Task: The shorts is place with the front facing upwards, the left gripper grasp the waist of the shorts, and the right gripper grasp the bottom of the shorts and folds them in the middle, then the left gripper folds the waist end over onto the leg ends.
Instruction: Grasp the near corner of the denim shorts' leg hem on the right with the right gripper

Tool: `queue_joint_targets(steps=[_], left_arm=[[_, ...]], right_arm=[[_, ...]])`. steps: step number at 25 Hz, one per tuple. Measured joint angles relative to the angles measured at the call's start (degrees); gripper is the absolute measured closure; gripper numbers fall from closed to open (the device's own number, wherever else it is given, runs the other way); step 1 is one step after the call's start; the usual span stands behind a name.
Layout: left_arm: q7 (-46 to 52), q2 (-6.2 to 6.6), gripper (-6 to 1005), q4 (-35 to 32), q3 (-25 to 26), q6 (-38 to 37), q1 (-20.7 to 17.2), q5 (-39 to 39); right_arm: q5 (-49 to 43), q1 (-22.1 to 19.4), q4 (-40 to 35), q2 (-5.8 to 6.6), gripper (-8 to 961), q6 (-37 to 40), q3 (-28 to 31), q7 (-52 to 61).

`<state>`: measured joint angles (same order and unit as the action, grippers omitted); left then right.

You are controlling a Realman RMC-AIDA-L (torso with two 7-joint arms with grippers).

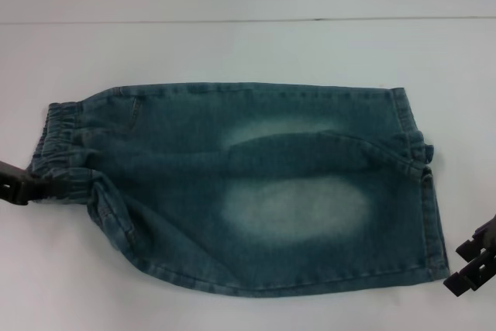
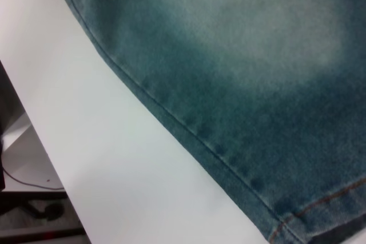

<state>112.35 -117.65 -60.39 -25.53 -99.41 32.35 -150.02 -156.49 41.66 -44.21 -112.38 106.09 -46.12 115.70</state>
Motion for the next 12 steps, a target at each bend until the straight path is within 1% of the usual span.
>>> queue_joint_targets(steps=[10,12], left_arm=[[0.0,-0.07,981,0.4,0.0,0.4,0.0,0.0],[0.0,-0.17,981,0.4,0.0,0.7,-0.2,0.0]], right_arm=[[-0.1,1.6,3.8,-0.30,42,-3.4,-2.9,0.8],[-0.1,1.8,4.1,-0.38,67,-3.7,-3.1,0.8]])
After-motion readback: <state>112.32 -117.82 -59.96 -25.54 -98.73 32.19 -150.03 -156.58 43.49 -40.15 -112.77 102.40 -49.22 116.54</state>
